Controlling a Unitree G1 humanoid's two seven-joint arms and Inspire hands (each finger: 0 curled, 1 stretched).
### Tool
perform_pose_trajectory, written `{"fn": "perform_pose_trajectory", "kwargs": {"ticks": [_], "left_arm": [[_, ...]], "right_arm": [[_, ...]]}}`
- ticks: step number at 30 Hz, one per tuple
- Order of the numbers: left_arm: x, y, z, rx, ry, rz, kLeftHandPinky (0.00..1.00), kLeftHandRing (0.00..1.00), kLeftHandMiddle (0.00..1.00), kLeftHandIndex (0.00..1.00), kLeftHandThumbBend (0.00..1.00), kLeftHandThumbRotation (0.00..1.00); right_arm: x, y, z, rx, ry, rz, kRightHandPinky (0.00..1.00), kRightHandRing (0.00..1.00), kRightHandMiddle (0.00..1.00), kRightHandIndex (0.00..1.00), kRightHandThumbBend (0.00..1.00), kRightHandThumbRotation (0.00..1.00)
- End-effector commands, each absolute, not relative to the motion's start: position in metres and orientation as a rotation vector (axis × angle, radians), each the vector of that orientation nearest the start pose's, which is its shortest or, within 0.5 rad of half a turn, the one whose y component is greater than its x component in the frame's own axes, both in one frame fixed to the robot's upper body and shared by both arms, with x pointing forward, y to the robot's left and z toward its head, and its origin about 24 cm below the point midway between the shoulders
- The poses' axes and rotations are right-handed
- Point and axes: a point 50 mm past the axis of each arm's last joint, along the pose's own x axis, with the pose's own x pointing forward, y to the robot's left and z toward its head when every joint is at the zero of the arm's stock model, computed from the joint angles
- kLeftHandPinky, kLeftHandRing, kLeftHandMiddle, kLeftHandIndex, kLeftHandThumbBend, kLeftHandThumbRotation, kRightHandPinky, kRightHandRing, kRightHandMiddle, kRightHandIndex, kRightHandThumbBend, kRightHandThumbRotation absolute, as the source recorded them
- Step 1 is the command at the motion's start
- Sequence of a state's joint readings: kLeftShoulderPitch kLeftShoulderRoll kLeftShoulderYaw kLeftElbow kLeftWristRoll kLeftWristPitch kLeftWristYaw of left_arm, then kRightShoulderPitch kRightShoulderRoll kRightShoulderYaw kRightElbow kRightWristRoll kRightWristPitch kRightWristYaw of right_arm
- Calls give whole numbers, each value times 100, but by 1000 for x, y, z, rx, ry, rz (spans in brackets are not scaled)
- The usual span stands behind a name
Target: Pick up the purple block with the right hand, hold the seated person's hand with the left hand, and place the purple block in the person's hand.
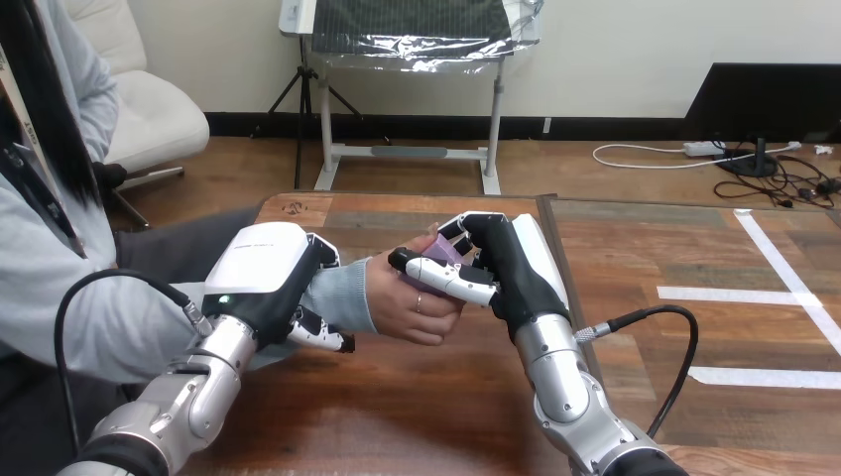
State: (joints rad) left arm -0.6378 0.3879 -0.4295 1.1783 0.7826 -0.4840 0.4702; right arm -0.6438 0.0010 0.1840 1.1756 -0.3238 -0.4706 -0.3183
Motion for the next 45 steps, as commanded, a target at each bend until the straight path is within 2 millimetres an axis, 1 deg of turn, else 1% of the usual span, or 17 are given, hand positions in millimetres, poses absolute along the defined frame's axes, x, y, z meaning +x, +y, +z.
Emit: {"fn": "perform_pose_trajectory", "kwargs": {"ticks": [1, 8, 11, 16, 19, 22, 25, 27, 29, 31, 32, 35, 40, 41, 45], "left_arm": [[356, 162, 53, 1214, -355, -194, 19, 25, 32, 32, 87, 15], [355, 165, 52, 1213, -351, -187, 20, 26, 33, 34, 87, 15], [354, 166, 51, 1218, -350, -182, 22, 27, 34, 35, 87, 15], [354, 167, 51, 1233, -356, -173, 29, 32, 37, 38, 88, 18], [353, 169, 50, 1244, -360, -171, 33, 35, 40, 42, 88, 19], [352, 169, 50, 1248, -362, -170, 40, 41, 45, 47, 89, 22], [351, 171, 49, 1240, -369, -166, 44, 46, 49, 52, 90, 23], [350, 172, 49, 1237, -374, -165, 50, 50, 54, 56, 91, 25], [349, 173, 48, 1235, -377, -163, 53, 53, 57, 59, 91, 26], [348, 174, 48, 1233, -380, -161, 59, 57, 60, 63, 92, 27], [347, 175, 47, 1230, -380, -158, 65, 63, 65, 69, 93, 30], [345, 177, 46, 1221, -379, -148, 71, 69, 70, 74, 94, 33], [342, 181, 44, 1205, -376, -142, 81, 79, 79, 84, 96, 39], [341, 181, 44, 1200, -375, -142, 84, 83, 82, 87, 98, 41], [339, 184, 43, 1183, -376, -138, 89, 88, 87, 92, 99, 45]], "right_arm": [[342, -67, 32, -451, -128, 191, 5, 9, 14, 15, 34, 43], [343, -69, 32, -476, -132, 195, 6, 10, 15, 16, 35, 44], [343, -70, 32, -485, -132, 198, 6, 10, 15, 16, 35, 44], [344, -72, 33, -506, -131, 194, 7, 11, 17, 18, 38, 46], [345, -74, 33, -515, -124, 188, 12, 16, 21, 22, 42, 48], [346, -75, 33, -520, -120, 187, 20, 24, 29, 30, 50, 53], [347, -78, 33, -528, -116, 180, 26, 30, 35, 36, 55, 55], [348, -80, 34, -530, -115, 176, 31, 36, 41, 43, 61, 57], [348, -81, 34, -534, -114, 173, 35, 40, 44, 47, 65, 58], [349, -82, 34, -539, -114, 170, 40, 46, 50, 53, 70, 59], [349, -84, 34, -549, -118, 166, 44, 50, 54, 57, 73, 59], [350, -89, 35, -584, -131, 164, 53, 60, 63, 66, 81, 62], [352, -96, 37, -609, -140, 174, 64, 71, 75, 77, 89, 69], [353, -97, 37, -609, -141, 176, 68, 75, 79, 82, 92, 71], [354, -101, 39, -610, -139, 181, 75, 82, 85, 87, 97, 75]]}}
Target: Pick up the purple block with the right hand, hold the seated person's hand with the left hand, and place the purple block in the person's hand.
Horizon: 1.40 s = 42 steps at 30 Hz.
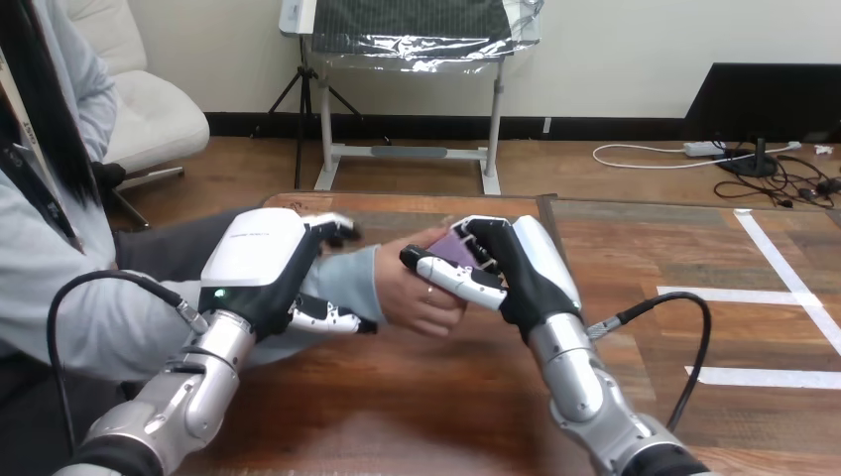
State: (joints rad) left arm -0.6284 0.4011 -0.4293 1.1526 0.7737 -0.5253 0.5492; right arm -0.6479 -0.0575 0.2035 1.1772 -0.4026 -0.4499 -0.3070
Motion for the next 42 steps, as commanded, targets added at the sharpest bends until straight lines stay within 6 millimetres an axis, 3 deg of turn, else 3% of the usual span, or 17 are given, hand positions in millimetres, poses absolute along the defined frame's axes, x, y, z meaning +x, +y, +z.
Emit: {"fn": "perform_pose_trajectory", "kwargs": {"ticks": [1, 8, 21, 42], "left_arm": [[338, 185, 43, 1178, -379, -136, 89, 89, 88, 93, 99, 45], [332, 191, 42, 1133, -391, -131, 95, 97, 97, 99, 100, 51], [322, 202, 42, 1086, -417, -109, 99, 100, 100, 100, 100, 64], [302, 217, 46, 961, -534, -35, 99, 100, 100, 100, 100, 74]], "right_arm": [[355, -103, 39, -612, -137, 181, 76, 84, 86, 88, 97, 75], [356, -112, 43, -617, -148, 180, 82, 92, 95, 95, 100, 80], [358, -123, 47, -619, -175, 159, 89, 97, 98, 99, 100, 83], [357, -134, 51, -625, -212, 132, 84, 95, 98, 99, 100, 86]]}}
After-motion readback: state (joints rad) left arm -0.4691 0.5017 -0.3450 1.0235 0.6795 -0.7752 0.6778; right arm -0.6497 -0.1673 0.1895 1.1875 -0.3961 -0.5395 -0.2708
